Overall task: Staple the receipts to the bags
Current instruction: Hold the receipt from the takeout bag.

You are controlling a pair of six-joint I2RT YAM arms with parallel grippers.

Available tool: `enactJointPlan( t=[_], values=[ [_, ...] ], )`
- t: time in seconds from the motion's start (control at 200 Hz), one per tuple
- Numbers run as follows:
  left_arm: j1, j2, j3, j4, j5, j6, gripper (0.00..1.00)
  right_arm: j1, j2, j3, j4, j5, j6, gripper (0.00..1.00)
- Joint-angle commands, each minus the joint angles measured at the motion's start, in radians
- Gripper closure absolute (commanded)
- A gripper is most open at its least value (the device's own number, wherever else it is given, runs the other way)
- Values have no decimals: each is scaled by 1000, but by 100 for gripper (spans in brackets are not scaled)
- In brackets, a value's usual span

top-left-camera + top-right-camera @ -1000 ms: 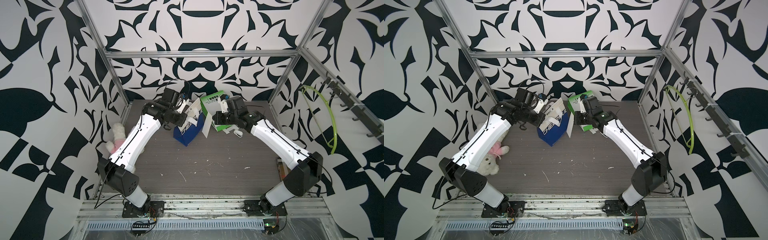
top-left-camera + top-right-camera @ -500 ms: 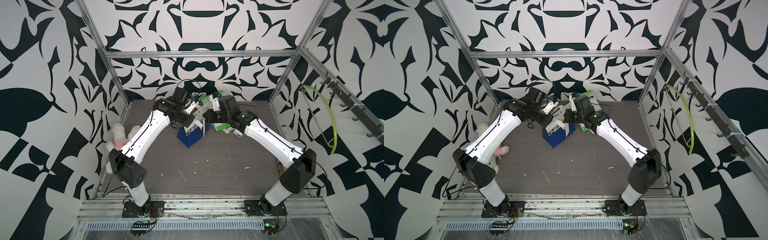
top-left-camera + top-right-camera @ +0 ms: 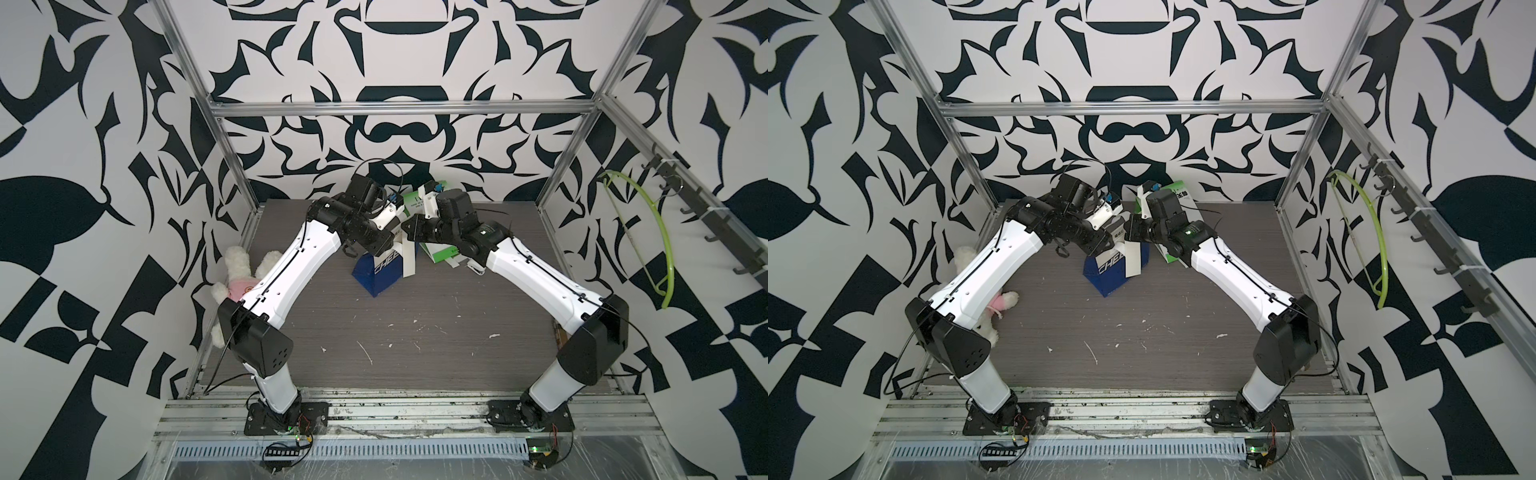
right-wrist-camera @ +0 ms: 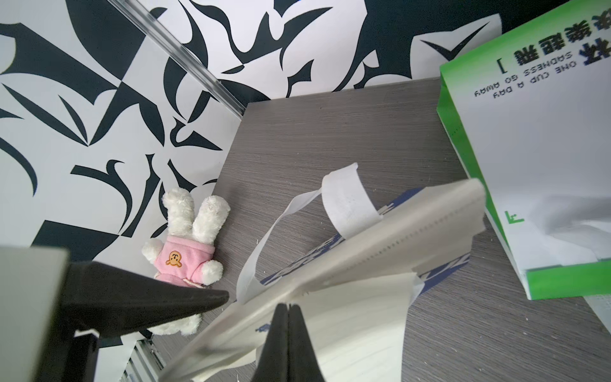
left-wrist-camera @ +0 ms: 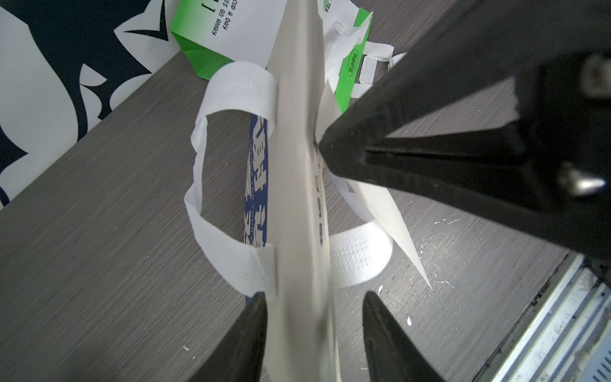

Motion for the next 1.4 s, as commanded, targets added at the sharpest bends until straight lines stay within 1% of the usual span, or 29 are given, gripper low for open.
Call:
enactJointPlan(
  t=[0.0, 0.24, 0.405, 0.54, 0.775, 0.875, 1.0, 1.165, 1.395],
  values=[
    [4, -34, 39, 18, 28, 15, 49, 6, -18, -23, 72, -32, 20, 100],
    [12, -15, 47, 59, 71, -27, 49, 6, -28, -43, 122, -71, 35, 100],
    [20, -5, 51, 47, 95, -17, 51, 5, -38, -45, 170, -94, 49, 100],
    [35, -12, 24, 58, 139, -10, 53, 6, -39, -33, 177, -108, 55, 100],
    [47, -13, -12, 104, 166, -26, 54, 5, -29, -40, 216, -141, 93, 100],
    [50, -6, -16, 110, 158, -29, 54, 5, -26, -43, 223, -140, 104, 100],
    [57, 4, -22, 119, 128, -44, 60, 5, -16, -45, 212, -139, 103, 100],
    [65, 0, -35, 150, 119, -67, 60, 6, -5, -58, 219, -146, 104, 100],
    [66, -1, -40, 153, 170, -65, 59, 6, -6, -74, 227, -139, 111, 100]
  ],
)
